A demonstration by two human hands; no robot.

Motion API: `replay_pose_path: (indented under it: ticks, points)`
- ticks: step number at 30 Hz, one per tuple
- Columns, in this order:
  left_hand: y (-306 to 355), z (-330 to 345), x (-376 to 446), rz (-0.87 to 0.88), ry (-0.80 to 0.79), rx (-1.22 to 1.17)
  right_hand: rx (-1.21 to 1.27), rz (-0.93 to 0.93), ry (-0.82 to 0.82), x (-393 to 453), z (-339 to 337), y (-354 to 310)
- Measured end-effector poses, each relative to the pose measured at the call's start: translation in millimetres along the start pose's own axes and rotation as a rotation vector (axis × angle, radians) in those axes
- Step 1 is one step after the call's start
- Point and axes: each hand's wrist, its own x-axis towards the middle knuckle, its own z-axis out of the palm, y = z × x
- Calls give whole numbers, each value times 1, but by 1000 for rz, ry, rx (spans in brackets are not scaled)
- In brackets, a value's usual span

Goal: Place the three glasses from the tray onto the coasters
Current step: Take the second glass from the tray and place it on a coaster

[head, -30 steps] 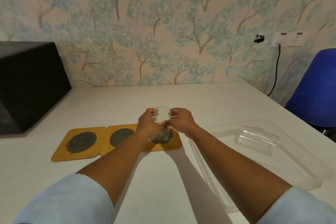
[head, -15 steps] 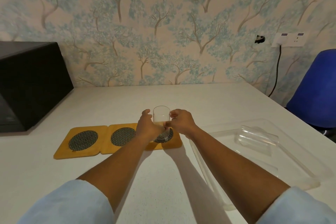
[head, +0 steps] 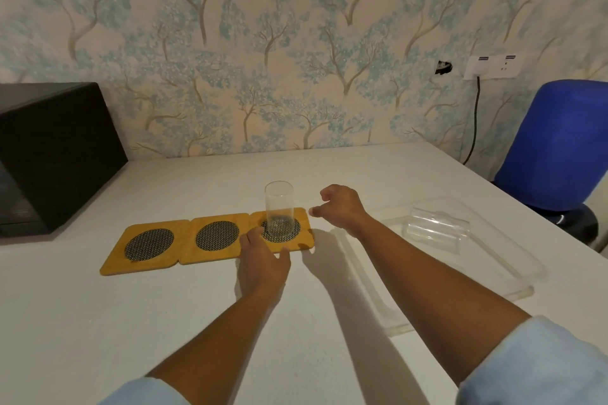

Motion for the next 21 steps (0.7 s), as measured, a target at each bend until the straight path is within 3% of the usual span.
replay_pose_path:
  ticks: [9,18,21]
  points:
    - [-12,29,-46,154,-105,76,-229,198,77,-28,-36,33]
    - [-21,36,-49,313,-318,447,-669,433,-166,-49,-60,66]
    - [-23,37,-53,320,-347,488,-762,488,-328,-53,-63,68]
